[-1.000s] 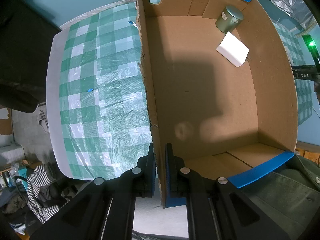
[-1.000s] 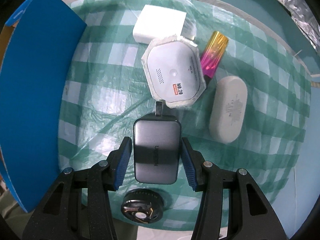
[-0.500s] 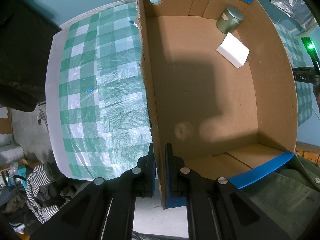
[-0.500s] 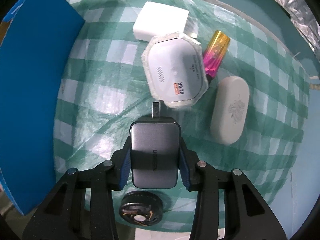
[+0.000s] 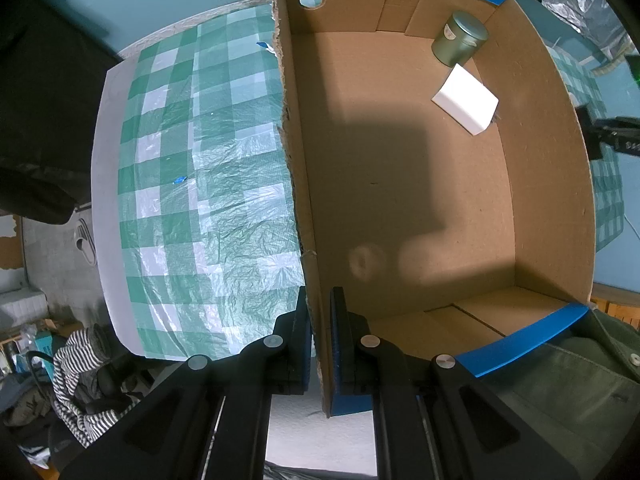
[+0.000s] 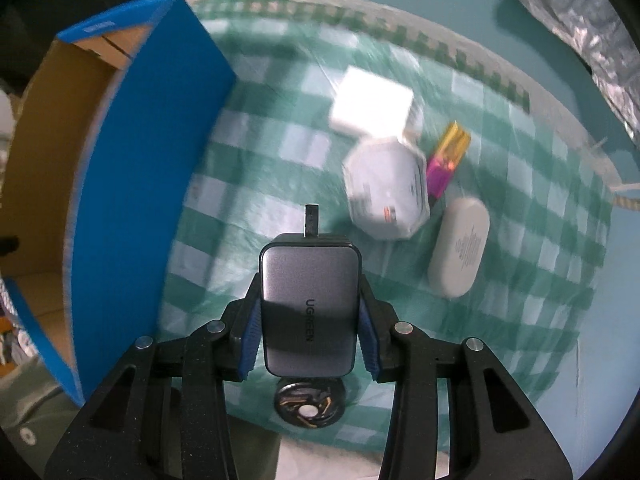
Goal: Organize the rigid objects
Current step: 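Carry the grey charger with the right gripper into the box and release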
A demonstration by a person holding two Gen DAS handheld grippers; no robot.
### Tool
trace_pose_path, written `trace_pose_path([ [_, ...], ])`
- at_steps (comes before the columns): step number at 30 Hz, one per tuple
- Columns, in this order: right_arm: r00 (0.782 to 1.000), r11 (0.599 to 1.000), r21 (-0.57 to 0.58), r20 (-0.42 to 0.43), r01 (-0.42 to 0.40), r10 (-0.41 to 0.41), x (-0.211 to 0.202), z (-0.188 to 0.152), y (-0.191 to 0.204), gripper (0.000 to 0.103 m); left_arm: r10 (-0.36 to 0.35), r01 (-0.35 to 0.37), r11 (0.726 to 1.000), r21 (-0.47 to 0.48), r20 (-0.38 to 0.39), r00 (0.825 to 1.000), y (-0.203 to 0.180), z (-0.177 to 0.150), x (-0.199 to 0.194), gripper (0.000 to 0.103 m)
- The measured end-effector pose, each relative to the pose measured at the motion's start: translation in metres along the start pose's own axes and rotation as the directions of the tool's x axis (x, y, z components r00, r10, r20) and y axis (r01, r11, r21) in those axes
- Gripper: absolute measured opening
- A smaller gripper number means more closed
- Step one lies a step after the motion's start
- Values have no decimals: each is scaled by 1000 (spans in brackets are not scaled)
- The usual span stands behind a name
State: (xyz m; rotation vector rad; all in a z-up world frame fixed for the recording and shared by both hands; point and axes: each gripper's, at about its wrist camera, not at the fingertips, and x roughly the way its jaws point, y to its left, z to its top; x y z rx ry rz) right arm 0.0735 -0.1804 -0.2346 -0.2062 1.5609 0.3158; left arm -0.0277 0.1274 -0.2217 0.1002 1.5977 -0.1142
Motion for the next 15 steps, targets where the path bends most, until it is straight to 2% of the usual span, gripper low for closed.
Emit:
trace_pose_path([
  [15,996,983,-179,79,-27,42,-61,43,62,40,0,0,1000,1,2,1000,0,1,-1,8],
])
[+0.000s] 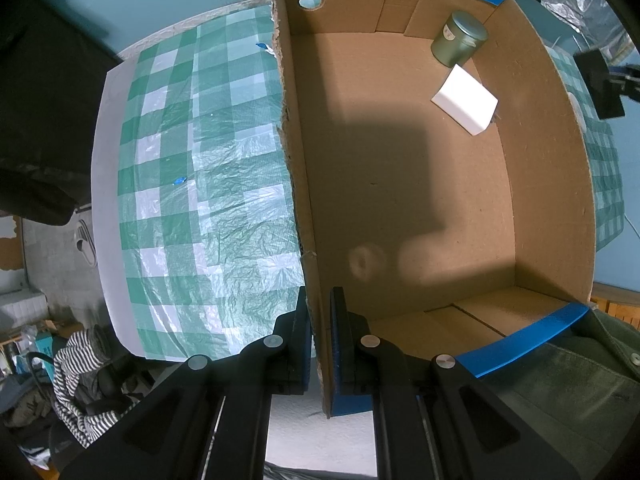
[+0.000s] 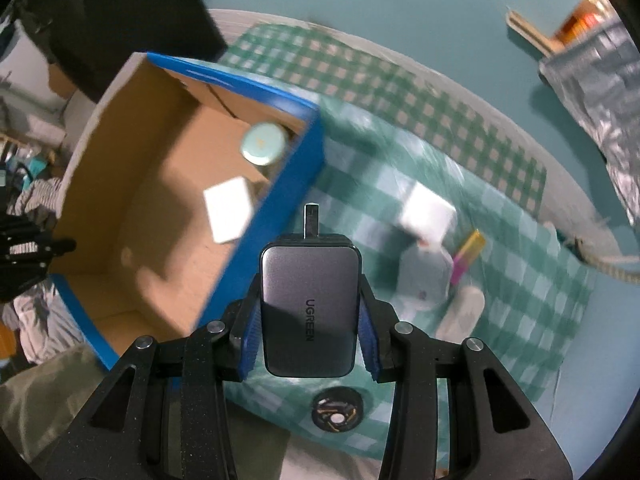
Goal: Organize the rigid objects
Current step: 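Carry the grey charger with the right gripper into the box and release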
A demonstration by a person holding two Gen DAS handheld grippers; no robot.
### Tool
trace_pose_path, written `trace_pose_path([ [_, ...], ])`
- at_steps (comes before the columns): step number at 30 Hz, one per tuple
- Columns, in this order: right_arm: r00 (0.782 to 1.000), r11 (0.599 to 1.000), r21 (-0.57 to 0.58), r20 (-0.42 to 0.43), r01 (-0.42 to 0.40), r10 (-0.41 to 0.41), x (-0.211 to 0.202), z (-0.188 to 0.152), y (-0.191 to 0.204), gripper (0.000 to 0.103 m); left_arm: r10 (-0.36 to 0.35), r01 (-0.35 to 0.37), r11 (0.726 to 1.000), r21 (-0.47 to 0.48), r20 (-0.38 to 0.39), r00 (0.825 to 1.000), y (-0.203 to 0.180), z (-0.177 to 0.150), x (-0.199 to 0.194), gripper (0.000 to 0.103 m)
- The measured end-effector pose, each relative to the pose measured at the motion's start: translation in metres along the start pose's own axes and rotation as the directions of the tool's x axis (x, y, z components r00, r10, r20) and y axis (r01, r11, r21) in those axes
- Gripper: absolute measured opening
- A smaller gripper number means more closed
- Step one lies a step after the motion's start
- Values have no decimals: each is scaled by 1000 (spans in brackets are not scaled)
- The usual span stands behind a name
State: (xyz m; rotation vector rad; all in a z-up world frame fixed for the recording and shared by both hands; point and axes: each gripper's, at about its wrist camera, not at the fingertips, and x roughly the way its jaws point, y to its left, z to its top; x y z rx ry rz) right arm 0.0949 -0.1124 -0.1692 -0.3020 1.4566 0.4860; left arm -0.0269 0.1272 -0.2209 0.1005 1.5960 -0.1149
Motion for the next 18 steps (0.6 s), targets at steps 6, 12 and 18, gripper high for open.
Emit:
trace_pose_path([
  [6,1000,995,-95,12,-10,11,-8,20,33,40,0,0,1000,-1,0,1000,0,0,0,8],
  [12,1000,983,-184,1,-12,12,-1,33,64,40,0,0,1000,0,0,1000,0,0,0,8],
  [18,999,968,-252,-34,-12,4,18,41,86,40,1,-1,1000,4,-1,1000,1,2,-1,8],
])
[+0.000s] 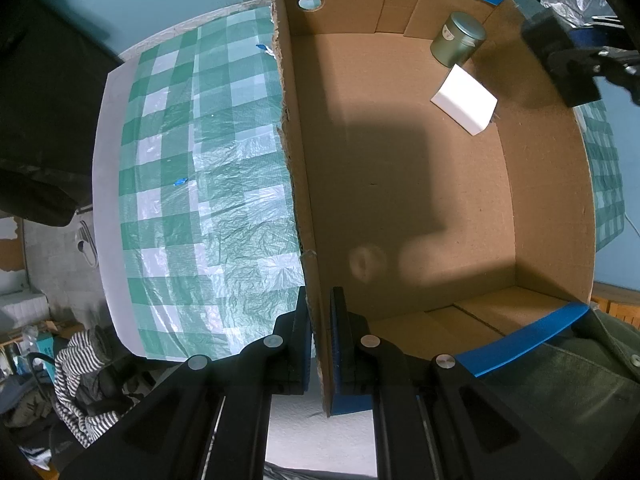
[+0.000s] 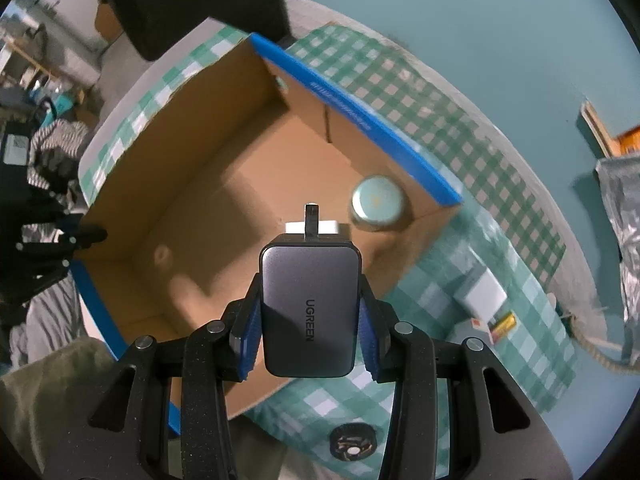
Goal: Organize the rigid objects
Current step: 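Carry the grey charger with the right gripper into the box and release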
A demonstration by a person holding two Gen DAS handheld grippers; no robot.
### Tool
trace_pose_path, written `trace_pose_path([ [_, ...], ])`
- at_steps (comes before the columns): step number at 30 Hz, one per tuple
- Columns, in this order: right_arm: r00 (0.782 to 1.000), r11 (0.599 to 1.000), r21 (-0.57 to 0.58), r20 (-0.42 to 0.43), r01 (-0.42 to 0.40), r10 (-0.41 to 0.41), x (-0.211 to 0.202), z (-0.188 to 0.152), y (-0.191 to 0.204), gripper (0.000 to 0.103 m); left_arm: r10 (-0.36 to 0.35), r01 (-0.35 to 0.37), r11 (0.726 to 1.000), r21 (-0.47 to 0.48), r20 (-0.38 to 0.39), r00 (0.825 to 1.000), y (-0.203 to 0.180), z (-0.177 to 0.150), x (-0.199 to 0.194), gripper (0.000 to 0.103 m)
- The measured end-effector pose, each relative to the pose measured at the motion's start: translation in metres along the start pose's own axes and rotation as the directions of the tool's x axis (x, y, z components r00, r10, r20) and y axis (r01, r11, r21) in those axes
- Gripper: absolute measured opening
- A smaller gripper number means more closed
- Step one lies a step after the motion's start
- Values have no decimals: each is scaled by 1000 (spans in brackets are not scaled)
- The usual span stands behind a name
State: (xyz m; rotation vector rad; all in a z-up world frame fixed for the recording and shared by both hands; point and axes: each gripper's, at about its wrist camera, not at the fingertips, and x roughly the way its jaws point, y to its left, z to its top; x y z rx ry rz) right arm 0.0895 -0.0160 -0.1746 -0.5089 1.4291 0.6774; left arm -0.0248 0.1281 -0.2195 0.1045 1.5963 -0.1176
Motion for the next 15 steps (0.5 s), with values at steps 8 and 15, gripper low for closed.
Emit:
trace_pose_path([
  [8,997,997,-71,-79,16,-22,38,0,16,40,2,-2,1000,-1,2,1000,0,1,-1,8],
  [15,992,994,-107,-123,28,-41,59,-8,24,40,2,-2,1000,0,3,1000,0,0,-1,8],
])
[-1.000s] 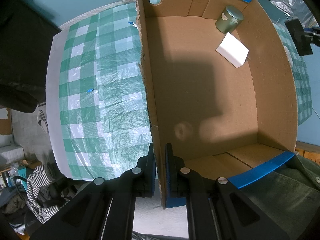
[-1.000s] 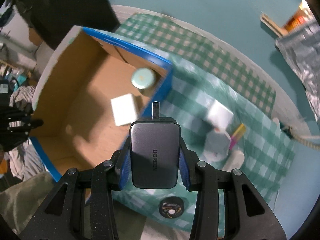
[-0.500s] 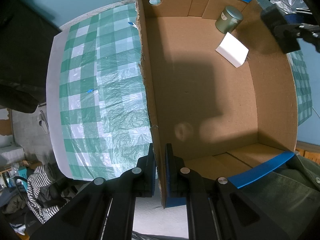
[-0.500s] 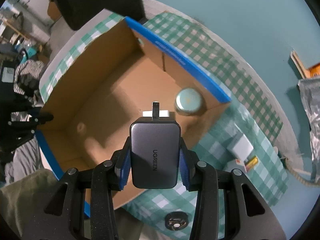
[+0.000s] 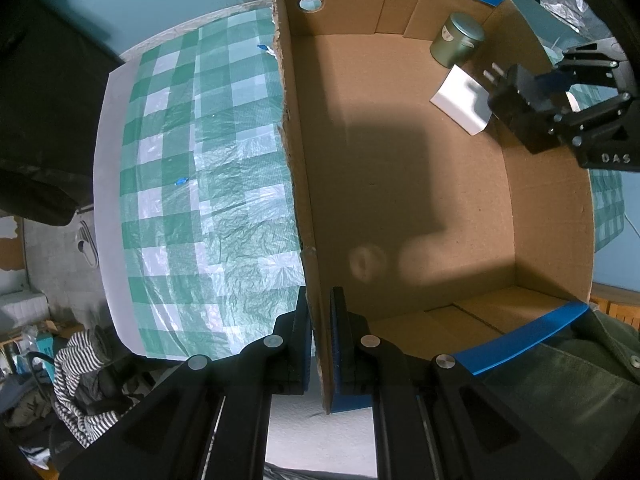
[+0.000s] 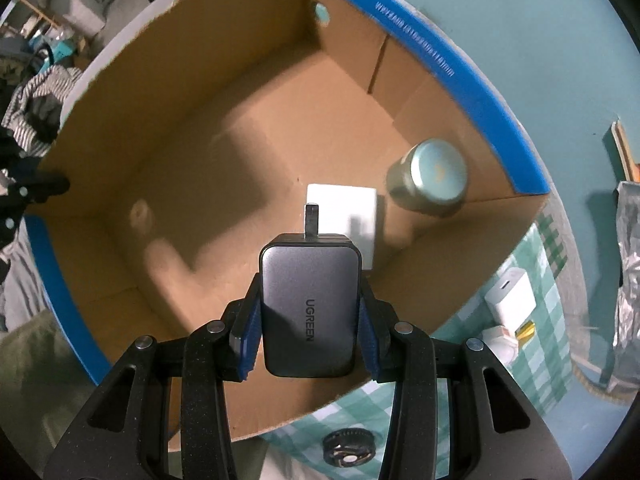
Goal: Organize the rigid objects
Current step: 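Carry the grey charger with the right gripper into the box and release, then withdraw the open right gripper from the box toward the table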
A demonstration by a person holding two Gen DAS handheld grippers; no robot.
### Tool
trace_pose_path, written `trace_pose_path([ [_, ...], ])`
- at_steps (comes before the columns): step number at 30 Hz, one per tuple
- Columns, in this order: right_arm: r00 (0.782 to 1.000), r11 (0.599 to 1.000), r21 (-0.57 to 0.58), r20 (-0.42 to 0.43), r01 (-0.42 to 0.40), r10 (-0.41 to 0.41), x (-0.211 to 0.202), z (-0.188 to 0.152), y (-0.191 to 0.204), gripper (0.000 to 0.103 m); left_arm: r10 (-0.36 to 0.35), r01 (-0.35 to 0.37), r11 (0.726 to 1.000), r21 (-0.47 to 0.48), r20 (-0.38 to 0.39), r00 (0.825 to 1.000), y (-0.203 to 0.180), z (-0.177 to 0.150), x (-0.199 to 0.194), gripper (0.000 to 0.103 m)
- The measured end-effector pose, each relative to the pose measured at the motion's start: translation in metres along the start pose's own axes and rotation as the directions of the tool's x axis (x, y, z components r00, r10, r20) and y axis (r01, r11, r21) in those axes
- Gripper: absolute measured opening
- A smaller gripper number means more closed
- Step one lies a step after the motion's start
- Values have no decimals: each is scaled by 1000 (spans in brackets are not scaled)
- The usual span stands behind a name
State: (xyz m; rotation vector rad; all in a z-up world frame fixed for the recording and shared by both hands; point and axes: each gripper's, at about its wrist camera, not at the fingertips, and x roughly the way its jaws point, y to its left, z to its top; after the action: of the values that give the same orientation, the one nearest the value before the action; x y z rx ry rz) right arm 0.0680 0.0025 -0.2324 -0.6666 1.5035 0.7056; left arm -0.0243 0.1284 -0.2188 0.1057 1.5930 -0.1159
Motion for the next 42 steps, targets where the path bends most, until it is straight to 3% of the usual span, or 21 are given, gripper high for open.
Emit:
trace_pose_path([
  [7,1000,1000,-17,-14,11,-12,9,-1,5,40,1,-1,1000,2,2,1000,0,-1,1,8],
  [11,1000,1000,-13,11,-19,19,2,2,5,44,0,0,1000,2,4,1000,0,-1,1,8],
  [14,999,1000,-5,40,16,-16,-7,3,4,46,2,-2,1000,4,5,1000,-1,-3,1,8],
  [19,994,999,46,107,-30,25,-30,-2,-6,46,1,-1,1000,2,6,1000,-1,-4,0,8],
  [29,981,988,148,191,-48,19,-65,-20,-34,47,6,-6,1000,7,8,1000,-2,-4,0,8],
  [42,976,939,338,218,-56,-20,-77,-67,-92,50,8,-8,1000,12,8,1000,-2,-5,1,8],
])
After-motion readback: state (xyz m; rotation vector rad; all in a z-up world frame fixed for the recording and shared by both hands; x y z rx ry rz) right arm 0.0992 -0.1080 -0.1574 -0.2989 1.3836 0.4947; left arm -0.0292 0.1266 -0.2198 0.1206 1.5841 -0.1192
